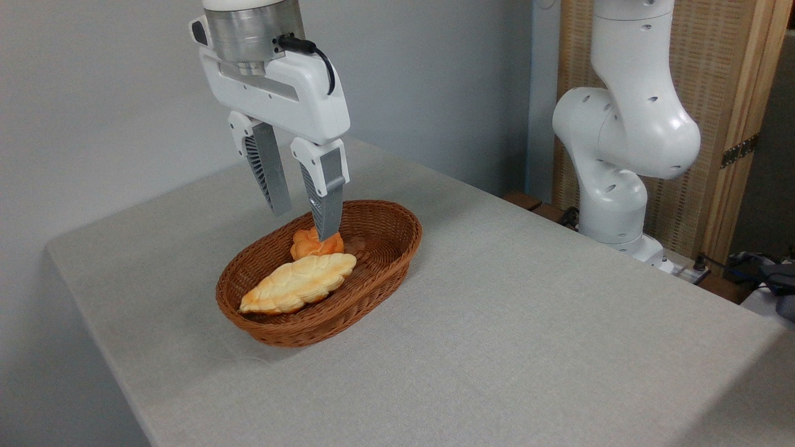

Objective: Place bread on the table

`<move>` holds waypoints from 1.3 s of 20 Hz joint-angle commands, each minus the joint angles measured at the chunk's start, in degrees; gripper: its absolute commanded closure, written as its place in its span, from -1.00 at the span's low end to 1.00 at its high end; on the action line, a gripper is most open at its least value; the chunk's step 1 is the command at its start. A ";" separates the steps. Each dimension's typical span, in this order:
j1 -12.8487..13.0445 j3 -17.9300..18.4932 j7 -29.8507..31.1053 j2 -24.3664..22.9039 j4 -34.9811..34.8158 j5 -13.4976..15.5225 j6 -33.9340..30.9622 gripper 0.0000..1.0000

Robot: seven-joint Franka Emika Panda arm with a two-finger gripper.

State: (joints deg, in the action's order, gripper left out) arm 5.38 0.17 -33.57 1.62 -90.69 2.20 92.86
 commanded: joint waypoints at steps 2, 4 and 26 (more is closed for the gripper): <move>0.24 0.18 -0.27 -0.39 0.60 0.17 1.71 -1.00; 0.24 0.18 -0.27 -0.39 0.60 0.26 2.06 -1.00; 0.42 -6.31 -1.15 -4.09 -13.54 10.28 14.88 -1.00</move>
State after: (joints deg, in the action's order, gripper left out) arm 5.67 -3.74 -33.60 -0.40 -98.45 11.22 103.42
